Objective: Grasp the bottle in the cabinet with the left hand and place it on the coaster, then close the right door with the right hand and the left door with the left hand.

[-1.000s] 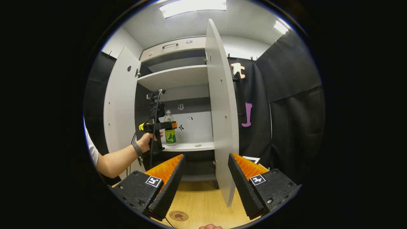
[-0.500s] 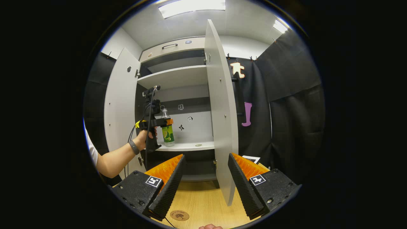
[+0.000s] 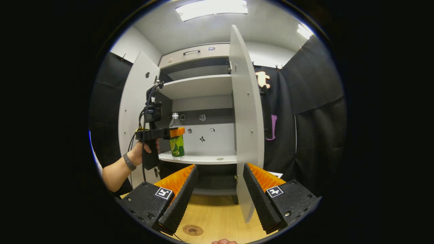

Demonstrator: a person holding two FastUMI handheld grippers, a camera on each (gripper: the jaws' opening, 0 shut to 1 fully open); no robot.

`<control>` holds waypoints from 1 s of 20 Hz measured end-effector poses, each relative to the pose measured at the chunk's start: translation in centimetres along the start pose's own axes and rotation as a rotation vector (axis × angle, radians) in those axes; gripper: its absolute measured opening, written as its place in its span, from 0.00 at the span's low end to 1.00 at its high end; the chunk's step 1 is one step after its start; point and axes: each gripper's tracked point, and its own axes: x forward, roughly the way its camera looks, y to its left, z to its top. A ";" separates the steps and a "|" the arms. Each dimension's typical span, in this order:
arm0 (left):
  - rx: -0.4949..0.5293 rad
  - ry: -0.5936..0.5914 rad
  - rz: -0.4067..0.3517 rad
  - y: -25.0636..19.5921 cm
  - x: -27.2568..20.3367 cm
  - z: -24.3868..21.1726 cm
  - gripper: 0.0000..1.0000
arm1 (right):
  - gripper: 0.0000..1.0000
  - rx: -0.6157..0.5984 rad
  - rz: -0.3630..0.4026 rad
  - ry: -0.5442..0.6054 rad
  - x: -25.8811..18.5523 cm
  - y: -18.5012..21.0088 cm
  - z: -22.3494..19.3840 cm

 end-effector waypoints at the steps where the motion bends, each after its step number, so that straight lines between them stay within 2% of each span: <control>1: -0.006 -0.002 -0.005 -0.6 -1.3 -0.2 0.75 | 0.83 0.007 0.015 -0.003 -0.1 0.2 0.2; 5: -0.037 -0.006 0.001 -2.5 -6.1 -2.2 0.75 | 0.83 0.017 0.040 -0.010 -0.8 0.7 1.1; 7: -0.060 0.002 0.002 -3.7 -8.0 -4.4 0.71 | 0.83 0.002 0.045 -0.013 -1.0 0.9 1.5; 9: -0.083 0.012 -0.006 -4.9 -9.7 -7.1 0.75 | 0.83 -0.016 0.053 -0.014 -1.2 1.4 2.1; 10: -0.089 0.005 -0.020 -5.6 -10.6 -8.3 0.71 | 0.83 -0.021 0.056 -0.019 -1.3 1.5 2.3; 11: -0.090 0.001 -0.027 -6.2 -11.4 -9.5 0.75 | 0.83 -0.023 0.062 -0.026 -1.4 1.7 2.5; 12: -0.086 0.011 -0.032 -6.8 -12.1 -11.0 0.71 | 0.83 -0.024 0.067 -0.033 -1.5 2.0 2.9; 14: -0.077 0.041 -0.017 -7.4 -13.2 -14.1 0.71 | 0.83 -0.028 0.069 -0.039 -1.8 2.2 3.3; 17: -0.048 0.052 0.073 -7.7 -14.8 -18.7 0.71 | 0.83 -0.030 0.066 -0.024 -1.7 2.0 2.9; 19: -0.025 0.077 0.060 -9.3 -15.6 -21.7 0.71 | 0.83 -0.036 0.045 -0.018 -1.7 1.7 3.0; 20: -0.024 0.089 0.030 -10.5 -15.8 -22.9 0.71 | 0.83 -0.042 0.037 -0.011 -1.7 1.6 2.8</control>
